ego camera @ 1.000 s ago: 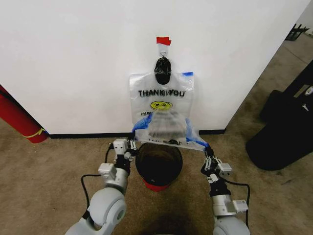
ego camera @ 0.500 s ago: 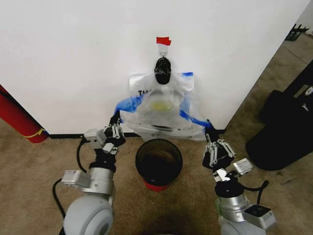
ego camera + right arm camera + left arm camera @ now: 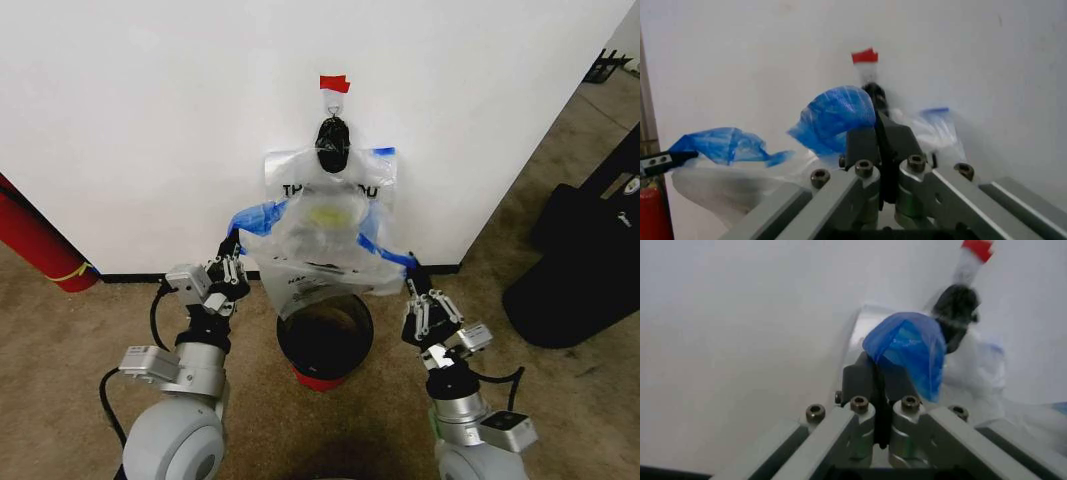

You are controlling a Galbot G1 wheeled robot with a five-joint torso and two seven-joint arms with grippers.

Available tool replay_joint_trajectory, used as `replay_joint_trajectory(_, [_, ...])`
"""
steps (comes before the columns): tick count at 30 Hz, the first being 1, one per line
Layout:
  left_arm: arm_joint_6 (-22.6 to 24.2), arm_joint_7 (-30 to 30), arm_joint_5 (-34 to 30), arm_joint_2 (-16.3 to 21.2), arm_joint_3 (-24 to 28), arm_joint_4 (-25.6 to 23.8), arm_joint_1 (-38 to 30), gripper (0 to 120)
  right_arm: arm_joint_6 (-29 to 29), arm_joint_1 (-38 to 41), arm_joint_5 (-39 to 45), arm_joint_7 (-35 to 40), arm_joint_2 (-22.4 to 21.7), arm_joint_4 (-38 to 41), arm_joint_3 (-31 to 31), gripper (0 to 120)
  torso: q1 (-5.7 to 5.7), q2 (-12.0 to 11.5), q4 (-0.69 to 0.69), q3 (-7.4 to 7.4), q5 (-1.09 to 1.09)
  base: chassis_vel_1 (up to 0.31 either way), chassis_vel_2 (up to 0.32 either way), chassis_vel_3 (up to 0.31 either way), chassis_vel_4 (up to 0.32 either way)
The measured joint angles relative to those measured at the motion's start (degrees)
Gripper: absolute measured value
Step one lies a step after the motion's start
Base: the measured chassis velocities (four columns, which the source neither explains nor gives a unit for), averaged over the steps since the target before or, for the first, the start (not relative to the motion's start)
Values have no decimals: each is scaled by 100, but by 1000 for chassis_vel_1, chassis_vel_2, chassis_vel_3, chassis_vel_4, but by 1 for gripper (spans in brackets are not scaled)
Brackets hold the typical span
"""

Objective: Pick up the garbage bag from the wall and place it over the trash bin.

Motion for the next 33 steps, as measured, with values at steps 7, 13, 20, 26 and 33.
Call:
replay_joint_trajectory(7, [-45,-110,92,12,1,329,1,0,41,19,-3,14,108,-306,-98,0,0,0,0,0,0,0,0,0,0])
replay_joint_trajectory(13, [25,-214,216,41,6,513,42,0,98,21,-39,-3,140,-570,-173,0,0,0,0,0,-1,0,0,0,0])
replay_joint_trajectory(20, [115,-396,444,444,129,705,210,0,91,19,-183,163,-159,-826,-361,0,0,0,0,0,-1,0,0,0,0])
replay_joint_trajectory(26, [108,-532,552,1208,318,698,560,0,69,-92,-287,358,-765,-886,-393,0,0,0,0,0,1,0,0,0,0])
replay_joint_trajectory(33, [58,-556,1008,1864,463,577,1028,0,67,-346,-357,435,-1693,-920,-373,0,0,0,0,0,0,0,0,0,0])
